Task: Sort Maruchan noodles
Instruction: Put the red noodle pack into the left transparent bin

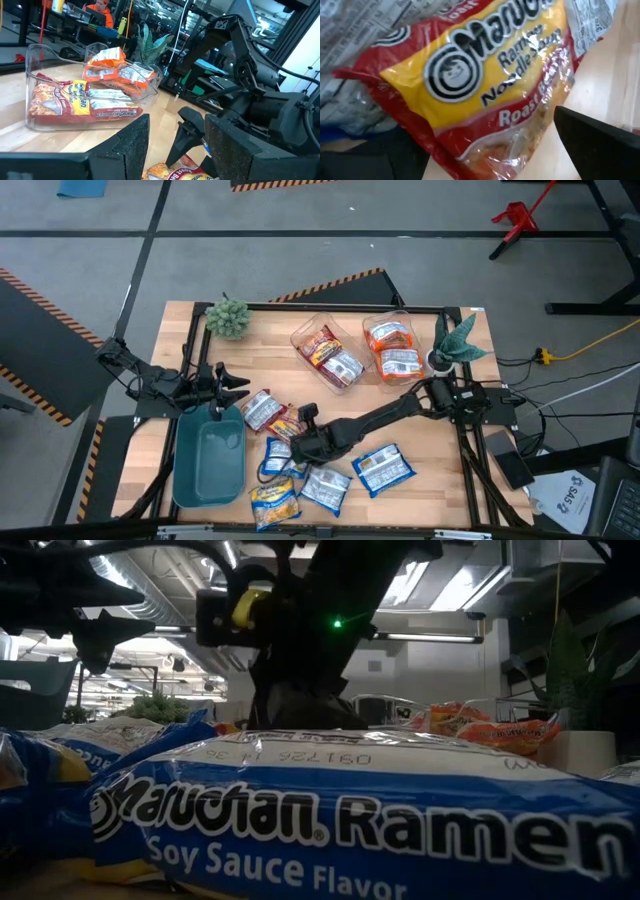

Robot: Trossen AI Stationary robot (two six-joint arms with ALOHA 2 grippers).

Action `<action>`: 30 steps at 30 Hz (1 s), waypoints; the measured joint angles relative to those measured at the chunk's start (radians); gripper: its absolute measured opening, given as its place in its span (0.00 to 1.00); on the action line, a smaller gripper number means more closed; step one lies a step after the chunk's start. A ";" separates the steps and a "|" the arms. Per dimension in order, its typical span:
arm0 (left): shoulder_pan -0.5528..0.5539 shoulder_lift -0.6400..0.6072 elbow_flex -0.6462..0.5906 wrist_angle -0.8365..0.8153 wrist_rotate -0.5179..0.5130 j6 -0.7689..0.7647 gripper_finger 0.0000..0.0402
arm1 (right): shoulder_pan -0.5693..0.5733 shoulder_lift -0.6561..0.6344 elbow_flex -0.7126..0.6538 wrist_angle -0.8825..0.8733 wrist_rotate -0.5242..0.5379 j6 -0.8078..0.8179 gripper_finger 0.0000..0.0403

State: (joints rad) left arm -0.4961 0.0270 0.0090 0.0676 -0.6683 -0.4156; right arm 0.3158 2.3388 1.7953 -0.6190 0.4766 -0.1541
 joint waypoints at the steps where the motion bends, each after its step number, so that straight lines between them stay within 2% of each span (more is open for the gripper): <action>1: 0.000 0.000 0.000 0.000 -0.001 0.000 0.46 | -0.002 0.004 0.001 0.004 -0.001 0.008 0.92; 5: 0.000 0.000 0.000 0.000 -0.001 0.000 0.46 | -0.002 0.011 -0.002 0.059 0.002 -0.004 0.76; 13: 0.000 0.000 0.000 0.000 -0.001 0.004 0.46 | -0.004 0.015 -0.004 0.129 0.012 0.010 0.35; 16: 0.000 0.000 0.000 0.000 -0.001 0.005 0.46 | -0.003 0.014 -0.002 0.130 0.015 0.039 0.25; 21: 0.000 0.000 0.000 0.000 -0.001 0.004 0.46 | 0.009 0.015 0.034 0.080 0.010 0.054 0.18; 26: 0.000 0.000 0.000 0.000 0.000 0.003 0.46 | 0.014 0.010 0.128 -0.058 0.004 0.084 0.16; 30: 0.000 0.000 0.000 0.000 0.000 0.002 0.46 | 0.011 0.001 0.255 -0.245 0.078 0.131 0.16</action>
State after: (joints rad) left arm -0.4958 0.0272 0.0090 0.0675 -0.6682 -0.4134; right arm 0.3268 2.3398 2.0499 -0.8636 0.5550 -0.0227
